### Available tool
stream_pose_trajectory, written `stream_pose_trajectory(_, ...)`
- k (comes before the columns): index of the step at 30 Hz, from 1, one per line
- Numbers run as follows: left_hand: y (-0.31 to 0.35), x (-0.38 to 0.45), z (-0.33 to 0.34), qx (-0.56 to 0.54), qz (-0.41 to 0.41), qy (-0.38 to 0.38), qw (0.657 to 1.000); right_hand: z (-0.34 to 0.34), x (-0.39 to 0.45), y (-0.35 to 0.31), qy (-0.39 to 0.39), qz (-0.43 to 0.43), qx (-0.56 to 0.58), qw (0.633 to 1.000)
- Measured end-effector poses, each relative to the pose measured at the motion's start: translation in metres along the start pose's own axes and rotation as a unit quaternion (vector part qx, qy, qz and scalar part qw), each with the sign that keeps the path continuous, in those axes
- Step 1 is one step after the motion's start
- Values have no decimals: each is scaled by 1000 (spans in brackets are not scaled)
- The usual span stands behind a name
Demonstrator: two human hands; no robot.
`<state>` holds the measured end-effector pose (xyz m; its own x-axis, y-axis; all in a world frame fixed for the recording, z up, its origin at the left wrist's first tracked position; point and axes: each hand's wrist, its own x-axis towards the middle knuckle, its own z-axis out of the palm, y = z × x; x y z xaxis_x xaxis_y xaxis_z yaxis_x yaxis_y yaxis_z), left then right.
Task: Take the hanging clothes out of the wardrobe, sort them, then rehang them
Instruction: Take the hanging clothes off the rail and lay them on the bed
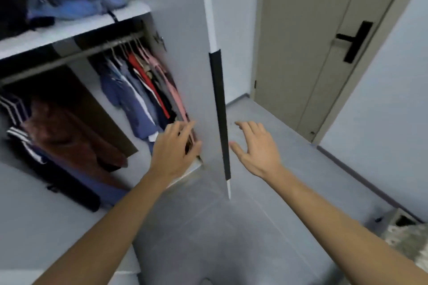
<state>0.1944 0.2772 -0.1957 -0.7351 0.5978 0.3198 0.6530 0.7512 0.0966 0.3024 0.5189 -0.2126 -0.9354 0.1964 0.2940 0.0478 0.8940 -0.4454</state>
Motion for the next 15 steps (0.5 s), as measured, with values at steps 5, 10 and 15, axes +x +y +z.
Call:
stream_pose_trajectory(5,-80,-45,-26,43,-118,34,992,44,59,-62,-52,-102,28,993)
stream_pose_trajectory(10,-150,-79,-38,63,-209,69,973,94,115,-115,-87,-190,56,976)
stream_pose_trajectory(15,-222,-90,-37,62,-274,99,955,148,174,-172,-113,-244,73,960)
